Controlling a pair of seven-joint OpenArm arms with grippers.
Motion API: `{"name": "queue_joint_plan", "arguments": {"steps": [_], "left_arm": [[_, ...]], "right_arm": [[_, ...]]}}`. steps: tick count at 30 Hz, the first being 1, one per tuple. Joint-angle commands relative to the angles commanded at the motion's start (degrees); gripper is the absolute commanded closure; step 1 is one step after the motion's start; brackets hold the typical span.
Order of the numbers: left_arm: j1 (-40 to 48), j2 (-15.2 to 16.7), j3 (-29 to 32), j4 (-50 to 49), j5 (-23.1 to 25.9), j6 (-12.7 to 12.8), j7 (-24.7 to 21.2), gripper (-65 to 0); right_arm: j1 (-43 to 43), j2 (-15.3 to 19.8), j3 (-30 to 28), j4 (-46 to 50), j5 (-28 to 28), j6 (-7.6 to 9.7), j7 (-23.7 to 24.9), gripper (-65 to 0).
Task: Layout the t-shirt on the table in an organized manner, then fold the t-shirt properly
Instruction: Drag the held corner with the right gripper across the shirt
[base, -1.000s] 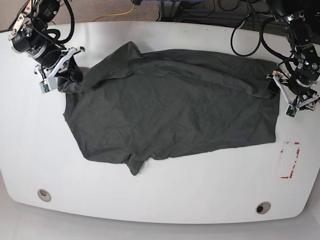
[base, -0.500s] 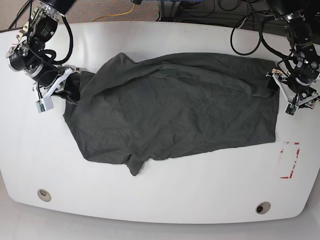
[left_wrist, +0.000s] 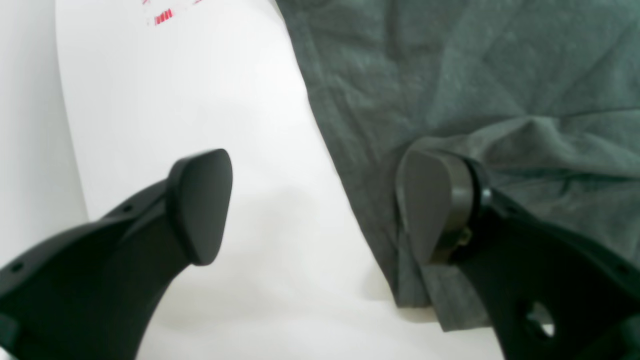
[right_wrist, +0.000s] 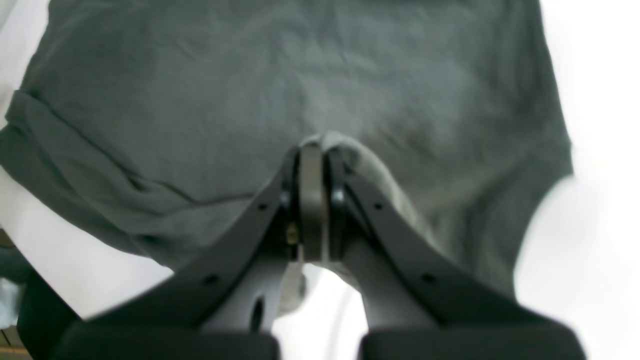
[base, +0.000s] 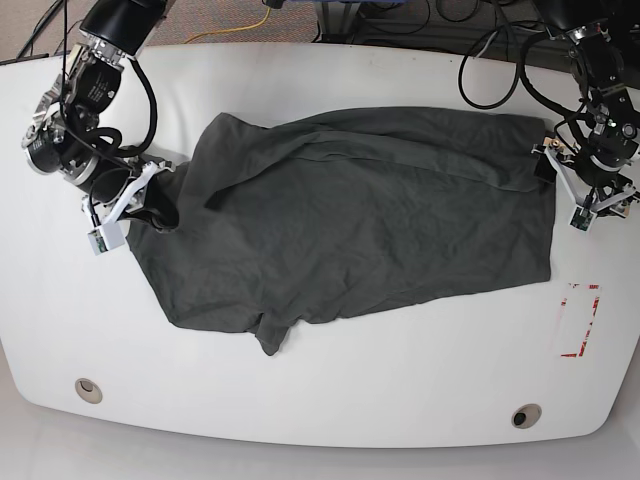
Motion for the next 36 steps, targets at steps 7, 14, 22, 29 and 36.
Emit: {"name": "queue_joint_plan", "arguments": {"steps": [7, 14, 22, 29, 36], "left_arm": [[0.0, 0.0, 0.0, 0.0, 0.0, 0.0, 0.0, -50.6], [0.0, 0.0, 0.0, 0.0, 0.0, 0.0, 0.1, -50.6], [0.4, 0.0, 0.0, 0.0, 0.0, 0.0, 0.1, -50.6], [0.7, 0.0, 0.3, 0.0, 0.0, 0.0, 0.1, -50.6], [0.5, 0.0, 0.3, 0.0, 0.0, 0.0, 0.1, -50.6]], "right_arm": [[2.8, -2.5, -2.3, -1.6, -0.6, -3.69, 0.4, 0.0], [7.6, -2.6, -2.0, -9.3, -5.7, -3.69, 1.8, 0.0], [11.6, -2.8, -2.4, -18.6, -13.5, -3.87, 4.7, -11.7], [12.4, -3.0, -2.4, -19.9, -16.2, -3.87, 4.7, -50.9], [8.0, -0.3, -2.3, -11.2, -16.1, -3.60, 2.8, -56.0]]}}
